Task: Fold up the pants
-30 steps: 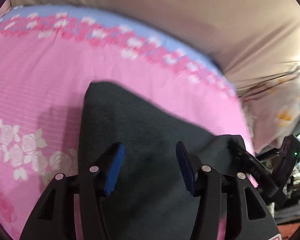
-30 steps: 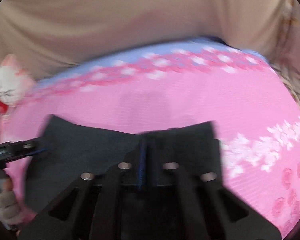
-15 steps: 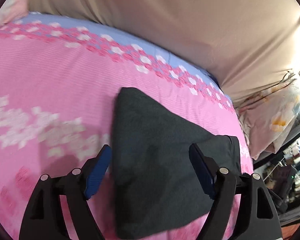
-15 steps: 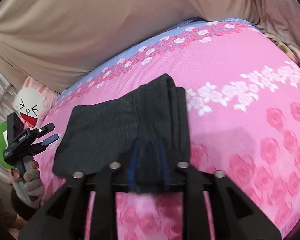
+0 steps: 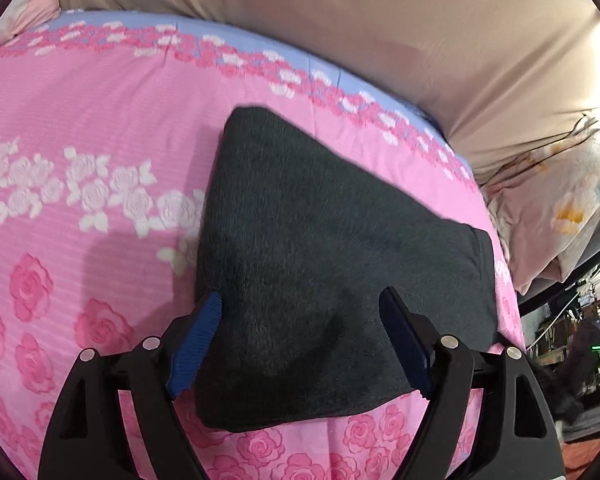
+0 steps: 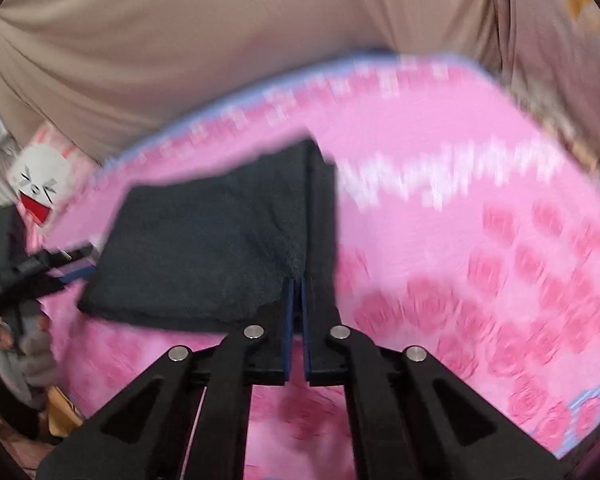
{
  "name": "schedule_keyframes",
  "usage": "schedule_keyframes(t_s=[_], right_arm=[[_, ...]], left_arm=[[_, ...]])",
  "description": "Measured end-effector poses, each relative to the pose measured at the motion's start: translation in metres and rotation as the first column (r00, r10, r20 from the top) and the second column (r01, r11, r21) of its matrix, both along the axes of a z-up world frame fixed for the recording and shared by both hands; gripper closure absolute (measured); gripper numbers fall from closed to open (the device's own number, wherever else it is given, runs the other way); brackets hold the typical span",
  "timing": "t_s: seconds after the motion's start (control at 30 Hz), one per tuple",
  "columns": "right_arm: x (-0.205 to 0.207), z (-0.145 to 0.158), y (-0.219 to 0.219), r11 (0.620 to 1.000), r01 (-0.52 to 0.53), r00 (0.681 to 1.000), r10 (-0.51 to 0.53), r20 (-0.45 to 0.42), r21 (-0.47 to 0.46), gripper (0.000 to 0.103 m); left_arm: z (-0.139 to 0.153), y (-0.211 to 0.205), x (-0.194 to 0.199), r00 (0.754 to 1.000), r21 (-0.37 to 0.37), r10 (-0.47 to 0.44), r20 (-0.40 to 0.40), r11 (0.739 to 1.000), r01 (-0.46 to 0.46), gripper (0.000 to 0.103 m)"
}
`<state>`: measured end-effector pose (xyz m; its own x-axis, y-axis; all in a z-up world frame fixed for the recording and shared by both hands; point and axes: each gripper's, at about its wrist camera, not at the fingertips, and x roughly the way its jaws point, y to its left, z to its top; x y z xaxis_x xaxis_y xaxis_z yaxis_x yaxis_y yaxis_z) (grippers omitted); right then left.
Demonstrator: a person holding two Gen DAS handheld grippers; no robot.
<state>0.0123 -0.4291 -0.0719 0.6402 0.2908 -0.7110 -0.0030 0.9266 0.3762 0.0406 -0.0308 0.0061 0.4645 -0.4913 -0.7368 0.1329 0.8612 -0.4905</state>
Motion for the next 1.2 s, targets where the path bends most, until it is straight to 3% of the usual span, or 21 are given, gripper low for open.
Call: schedule_keyframes(t_s=[0.03,0.17,0.23,0.27,0.37,0.4,0.47,0.5,0.53,0.57,0.6,0.63,0.73,0.87,0.97,1.03,1.1,1.13,1.2], right_arm=[[-0.004,0.006,-0.007,0.998,0.024,1.000,-0.024,0.009,0.054,0.098],[-0.009,0.031,-0.015,0.998,0.066,0.996,-0.067,0.052,0.021,0.087],[-0.004,0.032,-0.016,0.997,0.071,0.996,-0.073,0.046,0.041,0.037],[0.000,0.030,-0.014,0.996,0.080,0.996,-0.082,0.045,0.039,0.030],[0.010,0.015,-0.002,0.997,0.044,0.999,-0.044,0.000,0.065,0.025],[0.016,0.008,0.002,0.996,0.043,0.999,-0.042,-0.021,0.080,0.022],[0.023,-0.007,0.008,0.991,0.043,0.998,-0.036,-0.060,0.124,0.022],[0.023,-0.008,0.009,0.989,0.058,0.998,-0.054,-0.037,0.136,0.021],[0.025,-0.008,0.013,0.989,0.042,0.999,-0.038,-0.032,0.140,0.044],[0.029,-0.008,0.016,0.989,0.039,0.999,-0.033,-0.041,0.140,0.050],[0.031,-0.003,0.019,0.989,0.043,0.999,-0.039,-0.031,0.138,0.064],[0.033,0.003,0.023,0.988,0.027,1.000,-0.025,-0.018,0.155,0.072],[0.027,0.033,0.035,0.985,-0.010,0.998,0.000,0.056,0.172,0.075],[0.003,0.060,0.063,0.970,-0.103,0.989,0.076,0.126,0.222,0.075],[-0.011,0.033,0.083,0.970,-0.123,0.992,0.113,0.058,0.208,0.074],[-0.013,0.002,0.088,0.988,-0.088,0.995,0.093,-0.032,0.126,0.058],[-0.025,-0.009,0.082,0.991,-0.046,0.998,0.049,-0.025,0.125,0.047],[-0.028,-0.004,0.079,0.992,-0.030,0.999,0.035,-0.038,0.124,0.046],[-0.034,0.025,0.079,0.999,0.004,0.999,-0.005,0.039,0.035,0.052]], left_arm=[[0.001,0.000,-0.002,1.000,0.004,0.006,0.003,1.000,-0.006,0.025],[0.016,0.018,-0.010,0.998,-0.055,0.052,0.025,0.997,-0.050,0.022],[0.016,0.032,-0.010,0.996,-0.072,0.093,0.013,0.993,-0.092,0.016],[0.013,0.037,-0.009,0.994,-0.083,0.107,-0.003,0.991,-0.107,0.016],[-0.012,0.047,-0.001,0.987,-0.155,0.111,-0.115,0.980,-0.128,0.015],[-0.016,0.049,-0.001,0.988,-0.188,0.115,-0.107,0.973,-0.134,0.013],[-0.015,0.044,0.000,0.990,-0.181,0.099,-0.101,0.977,-0.116,0.012],[-0.015,0.039,0.003,0.993,-0.176,0.083,-0.088,0.980,-0.098,0.012],[-0.015,0.035,0.004,0.995,-0.171,0.070,-0.077,0.982,-0.082,0.013],[-0.015,0.031,0.007,0.996,-0.169,0.047,-0.073,0.984,-0.059,0.018],[-0.014,0.025,0.011,0.998,-0.175,0.004,-0.065,0.984,-0.015,0.067],[-0.011,0.023,0.015,0.998,-0.133,-0.003,-0.064,0.991,-0.006,0.097],[0.014,0.038,0.014,1.000,-0.168,-0.012,0.000,0.986,0.012,0.098],[0.054,0.075,-0.010,0.997,-0.125,0.016,0.073,0.992,-0.006,0.098],[0.045,0.103,-0.030,0.999,-0.098,0.033,0.030,0.995,-0.030,0.096],[0.013,0.114,-0.037,0.996,-0.059,0.049,-0.068,0.997,-0.053,0.094],[-0.009,0.117,-0.045,0.992,-0.034,0.066,-0.110,0.997,-0.070,0.091],[-0.006,0.119,-0.048,0.993,-0.045,0.075,-0.096,0.996,-0.080,0.091],[0.023,0.115,-0.052,0.997,-0.010,0.084,0.000,0.996,-0.084,0.093]])
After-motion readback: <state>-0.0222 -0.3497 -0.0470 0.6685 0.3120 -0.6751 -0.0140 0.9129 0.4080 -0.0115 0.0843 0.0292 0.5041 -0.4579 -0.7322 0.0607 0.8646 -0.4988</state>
